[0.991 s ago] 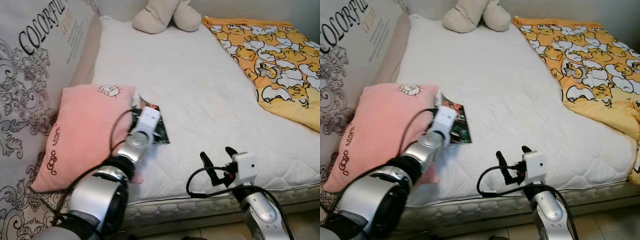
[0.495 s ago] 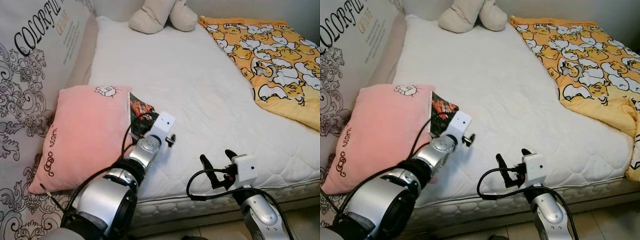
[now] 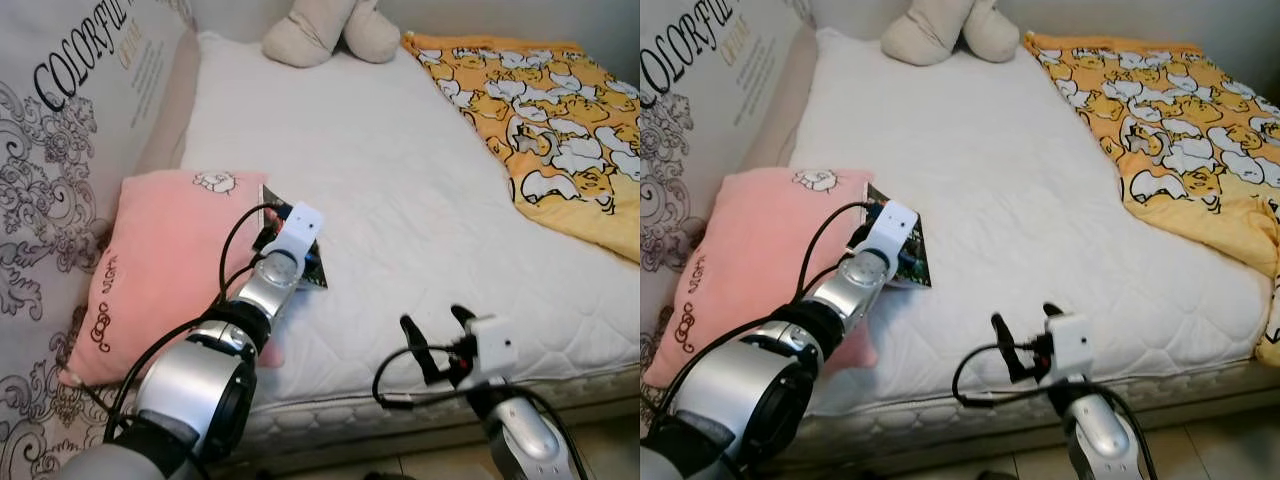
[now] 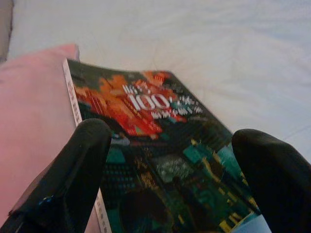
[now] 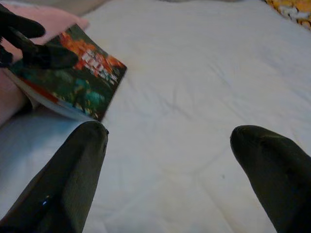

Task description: Clean up the room

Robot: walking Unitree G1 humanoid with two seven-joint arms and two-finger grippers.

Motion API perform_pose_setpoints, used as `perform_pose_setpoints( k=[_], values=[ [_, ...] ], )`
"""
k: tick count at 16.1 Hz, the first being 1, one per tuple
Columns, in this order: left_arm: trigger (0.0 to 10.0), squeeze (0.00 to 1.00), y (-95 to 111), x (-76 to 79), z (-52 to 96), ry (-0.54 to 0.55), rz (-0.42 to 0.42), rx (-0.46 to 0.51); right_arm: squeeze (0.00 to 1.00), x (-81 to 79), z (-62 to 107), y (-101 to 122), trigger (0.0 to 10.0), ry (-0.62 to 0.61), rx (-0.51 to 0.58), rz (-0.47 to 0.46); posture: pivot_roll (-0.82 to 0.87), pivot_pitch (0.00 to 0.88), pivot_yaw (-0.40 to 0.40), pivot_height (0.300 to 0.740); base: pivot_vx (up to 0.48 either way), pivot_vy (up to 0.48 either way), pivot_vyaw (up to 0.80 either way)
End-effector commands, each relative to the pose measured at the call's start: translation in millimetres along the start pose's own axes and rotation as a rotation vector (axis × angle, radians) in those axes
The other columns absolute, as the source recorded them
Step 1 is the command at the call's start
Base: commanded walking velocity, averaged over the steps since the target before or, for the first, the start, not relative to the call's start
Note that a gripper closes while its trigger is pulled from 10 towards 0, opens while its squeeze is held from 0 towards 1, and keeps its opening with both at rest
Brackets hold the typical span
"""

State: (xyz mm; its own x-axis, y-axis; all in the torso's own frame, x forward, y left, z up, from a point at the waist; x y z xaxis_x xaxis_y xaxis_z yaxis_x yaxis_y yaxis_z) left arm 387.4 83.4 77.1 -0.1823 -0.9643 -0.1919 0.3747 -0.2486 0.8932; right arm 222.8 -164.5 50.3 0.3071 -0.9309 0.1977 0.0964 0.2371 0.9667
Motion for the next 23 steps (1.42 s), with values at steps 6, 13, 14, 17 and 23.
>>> perform_pose_setpoints(
  k=[6, 13, 14, 17, 23],
  values=[
    [10.0, 0.0, -23.9, -29.5, 3.0, 0.185, 0.026, -0.056, 0.0, -1.8, 42.1, 0.6, 10.0, 0.034, -0.034, 0.01, -0.33, 0.087, -0.044, 0.74, 0.0, 0.0, 0.0],
    [10.0, 0.0, -15.4, -59.5, 4.7, 0.334, 0.074, -0.009, 0.0, -2.3, 47.4, 5.8, 10.0, 0.118, -0.031, 0.031, -0.31, 0.109, -0.058, 0.74, 0.0, 0.0, 0.0],
    [10.0, 0.0, -31.8, -51.3, 5.2, 0.27, 0.129, -0.081, 0.0, -6.2, 52.0, 6.6, 10.0, 0.131, -0.039, 0.027, -0.32, 0.125, -0.062, 0.74, 0.0, 0.0, 0.0],
    [10.0, 0.0, -52.0, -46.1, 8.1, 0.241, 0.197, -0.166, 0.0, -13.8, 57.6, 3.4, 10.0, 0.15, -0.056, 0.018, -0.31, 0.13, -0.067, 0.74, 0.0, 0.0, 0.0],
    [10.0, 0.0, -45.4, -39.2, 5.6, 0.153, 0.302, -0.141, 0.0, -24.0, 57.2, 6.2, 10.0, 0.18, -0.065, 0.007, -0.3, 0.146, -0.069, 0.74, 0.0, 0.0, 0.0]
  ],
)
Point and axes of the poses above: a point about 5 cm out from each wrist's last joint towards the gripper, its own z axis pointing back from the gripper into the wrist, its own y axis along the axis of the wrist's last joint, x = y × z, the point moved 2 cm from there along -z, pointing out of the wrist towards the gripper, and after that the axes turned 13 degrees about z, right-handed, at the moved point
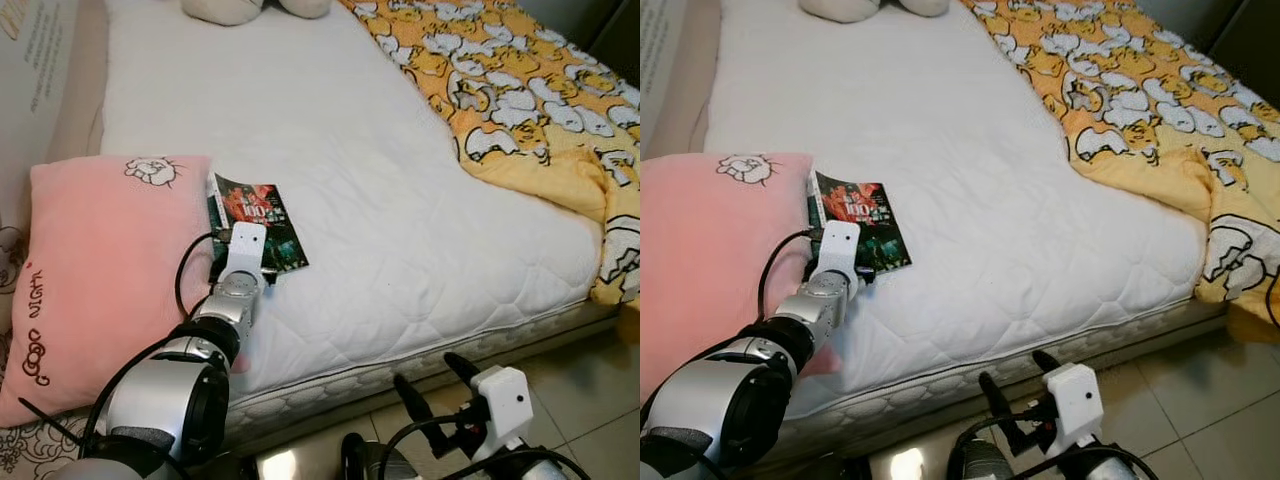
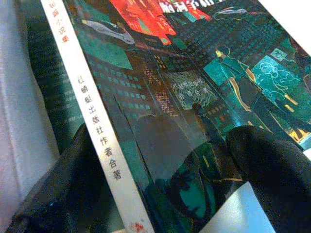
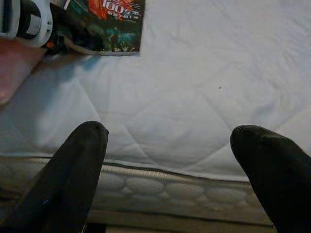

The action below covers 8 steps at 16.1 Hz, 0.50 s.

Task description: Clean up the room

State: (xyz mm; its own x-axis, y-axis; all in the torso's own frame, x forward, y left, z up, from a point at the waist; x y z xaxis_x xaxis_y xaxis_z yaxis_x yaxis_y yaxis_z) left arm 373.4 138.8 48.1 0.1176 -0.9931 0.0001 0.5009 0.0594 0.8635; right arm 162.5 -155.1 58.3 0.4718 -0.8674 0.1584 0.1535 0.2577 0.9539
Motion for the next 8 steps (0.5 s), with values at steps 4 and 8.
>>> perform_pose_setpoints(
  k=[4, 8],
  values=[
    [10.0, 0.0, 9.8, 5.0, -0.3, -0.039, -0.013, 0.022, 0.0, -2.6, 3.1, 0.7, 10.0, -0.008, -0.01, -0.005, -0.3, 0.149, -0.05, 0.74, 0.0, 0.0, 0.0],
    [0.0, 0.0, 13.2, 7.4, -0.4, -0.099, 0.229, 0.016, 0.0, -5.3, 1.7, -3.2, 10.0, -0.027, -0.02, -0.016, -0.31, 0.145, -0.036, 0.74, 0.0, 0.0, 0.0]
  ],
)
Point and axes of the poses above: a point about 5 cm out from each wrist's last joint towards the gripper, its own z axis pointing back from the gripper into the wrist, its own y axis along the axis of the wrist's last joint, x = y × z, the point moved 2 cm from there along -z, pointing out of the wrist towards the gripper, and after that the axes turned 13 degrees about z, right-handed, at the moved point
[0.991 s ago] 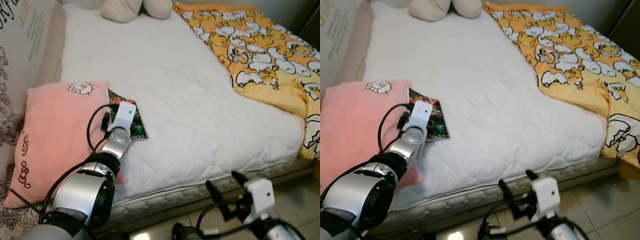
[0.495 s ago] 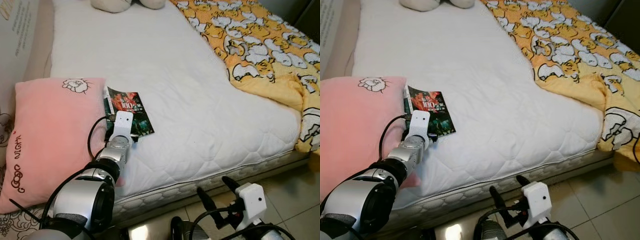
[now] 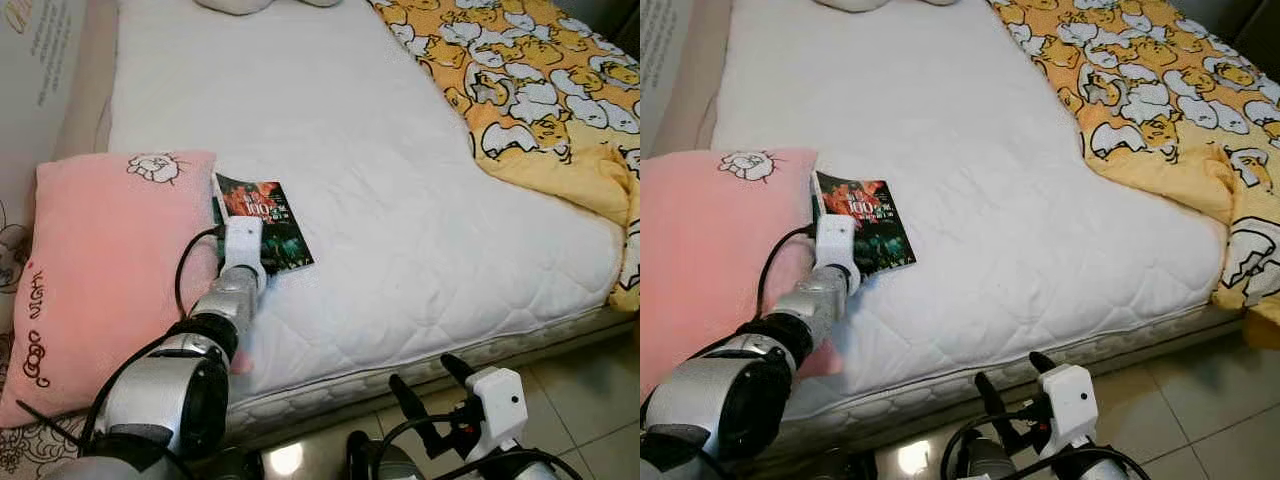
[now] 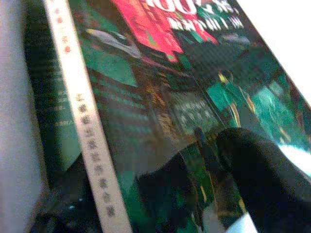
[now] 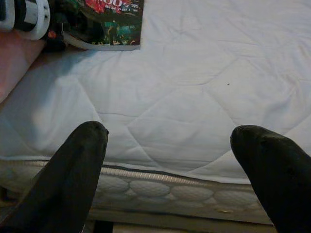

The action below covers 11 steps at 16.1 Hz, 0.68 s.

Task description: Clean up the room

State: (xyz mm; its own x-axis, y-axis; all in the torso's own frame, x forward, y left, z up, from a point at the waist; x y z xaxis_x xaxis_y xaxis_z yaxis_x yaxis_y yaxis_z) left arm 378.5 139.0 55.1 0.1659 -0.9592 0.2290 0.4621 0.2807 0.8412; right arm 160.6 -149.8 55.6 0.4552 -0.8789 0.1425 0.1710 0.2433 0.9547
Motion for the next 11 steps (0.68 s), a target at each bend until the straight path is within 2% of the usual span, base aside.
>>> perform_pose_setpoints(
  k=[1, 5, 7, 9, 11],
  values=[
    [0.0, 0.0, 3.1, 8.0, -0.2, -0.048, 0.096, -0.006, 0.0, 1.6, 2.4, -1.9, 10.0, -0.019, -0.011, 0.005, -0.31, 0.145, -0.037, 0.74, 0.0, 0.0, 0.0],
    [0.0, 0.0, -0.5, 6.3, 0.0, -0.08, 0.28, -0.038, 0.0, 2.1, -1.7, -3.7, 10.0, -0.013, -0.012, 0.002, -0.28, 0.136, -0.046, 0.74, 0.0, 0.0, 0.0],
    [0.0, 0.0, -0.7, 7.1, 0.1, -0.104, 0.348, -0.053, 0.0, 2.1, -5.5, -3.5, 10.0, -0.003, -0.006, 0.003, -0.26, 0.13, -0.051, 0.74, 0.0, 0.0, 0.0],
    [0.0, 0.0, -2.3, 7.6, 0.3, -0.119, 0.343, -0.07, 0.0, 2.3, -8.4, -3.0, 10.0, 0.002, -0.002, 0.004, -0.25, 0.129, -0.052, 0.74, 0.0, 0.0, 0.0],
    [0.0, 0.0, -7.5, 0.6, 0.5, -0.096, 0.284, -0.098, 0.0, 0.6, -12.6, -2.4, 10.0, 0.019, 0.002, 0.001, -0.24, 0.132, -0.057, 0.74, 0.0, 0.0, 0.0]
  ],
)
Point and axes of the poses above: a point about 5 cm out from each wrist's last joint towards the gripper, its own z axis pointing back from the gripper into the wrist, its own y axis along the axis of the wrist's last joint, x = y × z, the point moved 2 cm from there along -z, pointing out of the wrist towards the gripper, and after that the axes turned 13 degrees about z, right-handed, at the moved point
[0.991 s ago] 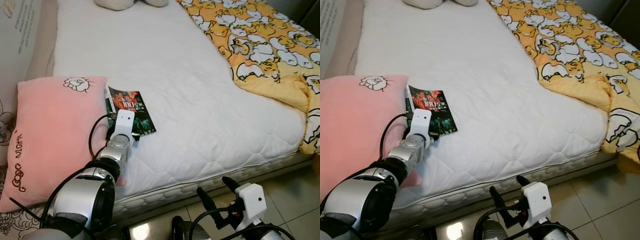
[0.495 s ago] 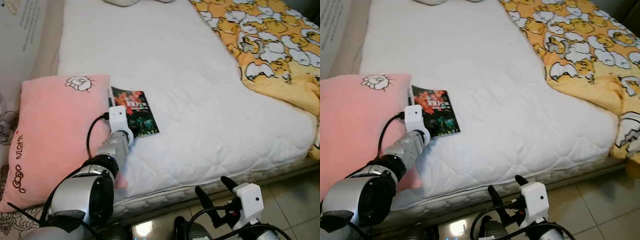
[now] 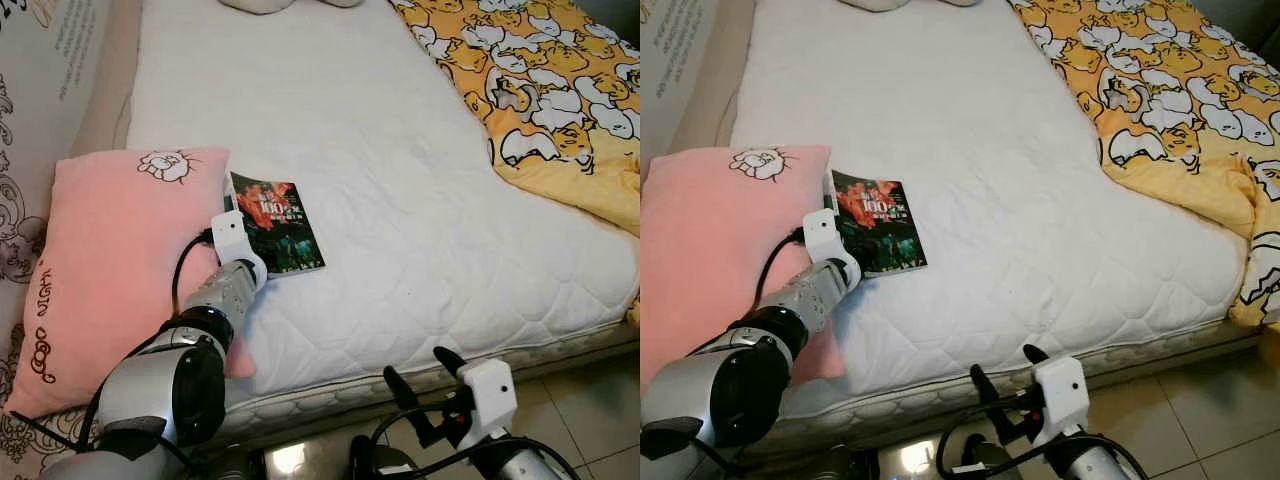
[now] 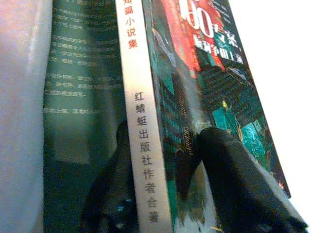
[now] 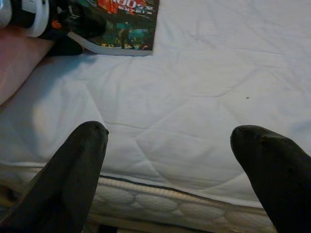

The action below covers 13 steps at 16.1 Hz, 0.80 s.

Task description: Clean up the room

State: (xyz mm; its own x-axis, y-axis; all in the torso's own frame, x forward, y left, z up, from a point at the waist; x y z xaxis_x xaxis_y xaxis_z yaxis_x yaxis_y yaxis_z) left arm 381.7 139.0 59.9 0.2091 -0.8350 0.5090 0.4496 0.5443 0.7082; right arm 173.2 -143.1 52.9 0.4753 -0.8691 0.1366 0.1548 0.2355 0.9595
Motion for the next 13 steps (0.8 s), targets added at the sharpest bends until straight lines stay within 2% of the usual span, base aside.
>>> perform_pose_setpoints(
  k=[1, 3, 5, 8, 13],
  values=[
    [0.0, 0.0, -12.5, -8.0, 1.0, 0.017, -0.007, -0.053, 0.0, -0.2, -0.4, -4.0, 10.0, 0.005, -0.017, -0.002, -0.23, 0.133, -0.058, 0.74, 0.0, 0.0, 0.0],
    [0.0, 0.0, -12.6, -8.3, 1.2, 0.005, 0.013, -0.06, 0.0, -1.3, -2.3, -4.2, 10.0, 0.009, -0.017, -0.003, -0.23, 0.134, -0.058, 0.74, 0.0, 0.0, 0.0],
    [0.0, 0.0, -24.4, 4.9, 1.1, -0.07, 0.07, -0.127, 0.0, -2.9, -4.6, -5.4, 10.0, 0.015, -0.019, -0.006, -0.22, 0.136, -0.058, 0.74, 0.0, 0.0, 0.0],
    [0.0, 0.0, -33.2, 8.2, 1.8, -0.086, 0.064, -0.172, 0.0, -4.3, -6.2, -7.3, 10.0, 0.012, -0.02, -0.01, -0.23, 0.131, -0.046, 0.74, 0.0, 0.0, 0.0],
    [0.0, 0.0, -29.8, 5.1, 2.7, -0.119, 0.024, -0.19, 0.0, -5.5, -7.4, -5.2, 10.0, 0.007, 0.011, -0.027, -0.23, 0.118, -0.037, 0.74, 0.0, 0.0, 0.0]
  ],
)
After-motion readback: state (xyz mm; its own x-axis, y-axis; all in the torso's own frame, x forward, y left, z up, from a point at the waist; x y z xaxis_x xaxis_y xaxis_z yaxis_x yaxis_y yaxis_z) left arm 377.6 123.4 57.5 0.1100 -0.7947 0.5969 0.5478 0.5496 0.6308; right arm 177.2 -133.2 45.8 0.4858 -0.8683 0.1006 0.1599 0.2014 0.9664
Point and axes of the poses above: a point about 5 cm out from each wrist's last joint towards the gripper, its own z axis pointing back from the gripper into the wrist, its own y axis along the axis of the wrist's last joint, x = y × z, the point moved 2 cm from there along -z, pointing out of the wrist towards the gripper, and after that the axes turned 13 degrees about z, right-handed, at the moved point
